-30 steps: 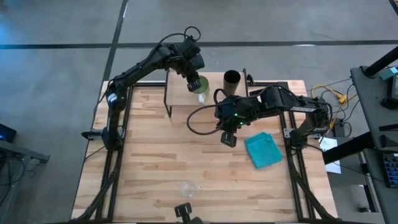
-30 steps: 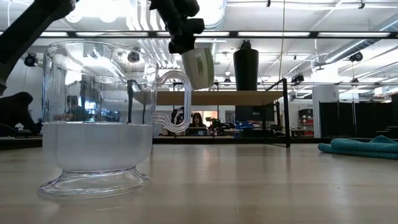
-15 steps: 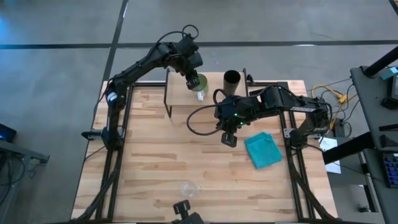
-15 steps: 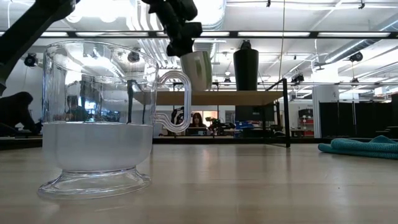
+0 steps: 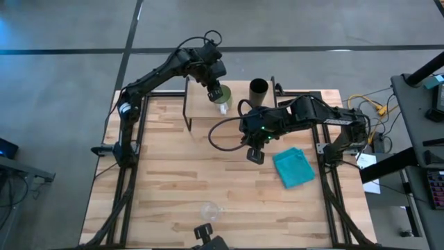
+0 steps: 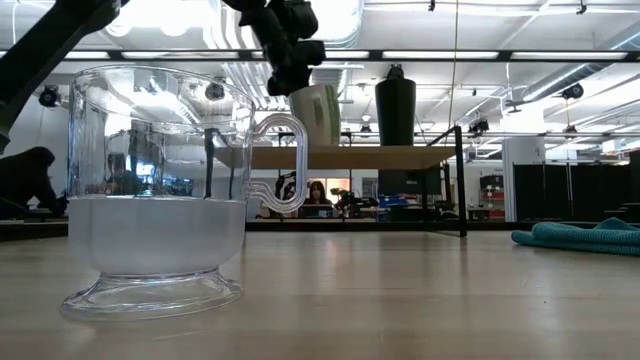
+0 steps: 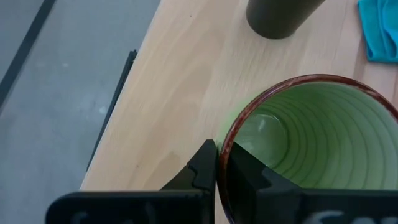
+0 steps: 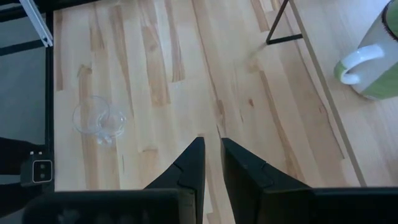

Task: Stack small to large cups/mugs on shelf
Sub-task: Put the green mug on the shelf

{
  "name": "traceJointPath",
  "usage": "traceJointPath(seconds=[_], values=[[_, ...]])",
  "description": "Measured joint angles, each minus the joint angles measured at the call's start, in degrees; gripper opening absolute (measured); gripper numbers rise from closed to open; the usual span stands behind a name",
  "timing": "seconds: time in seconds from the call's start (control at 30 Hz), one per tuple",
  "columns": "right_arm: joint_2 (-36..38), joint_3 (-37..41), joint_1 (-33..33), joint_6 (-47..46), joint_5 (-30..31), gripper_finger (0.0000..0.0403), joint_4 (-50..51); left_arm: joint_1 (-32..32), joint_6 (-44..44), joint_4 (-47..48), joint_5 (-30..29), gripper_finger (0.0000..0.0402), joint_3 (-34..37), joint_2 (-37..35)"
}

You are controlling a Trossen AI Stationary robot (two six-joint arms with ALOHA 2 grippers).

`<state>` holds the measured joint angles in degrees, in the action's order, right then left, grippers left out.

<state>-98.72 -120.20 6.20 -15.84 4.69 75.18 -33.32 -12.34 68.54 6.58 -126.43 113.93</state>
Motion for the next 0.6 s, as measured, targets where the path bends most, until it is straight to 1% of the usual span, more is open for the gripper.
traceJointPath(seconds=[0.27,0.47,0.6], values=[[-0.01,0.0,0.0,-0.01,0.0,0.0047,-0.01,-0.07,0.0,-0.69,-0.03,0.0002,0.15,0.02],[-0.02,0.0,0.0,-0.02,-0.01,0.0047,-0.02,-0.07,-0.24,-0.67,-0.03,0.0021,0.15,0.04],[-0.02,0.0,0.0,-0.02,0.0,0.0047,-0.02,-0.07,-0.26,-0.72,-0.03,0.0025,0.15,0.04]])
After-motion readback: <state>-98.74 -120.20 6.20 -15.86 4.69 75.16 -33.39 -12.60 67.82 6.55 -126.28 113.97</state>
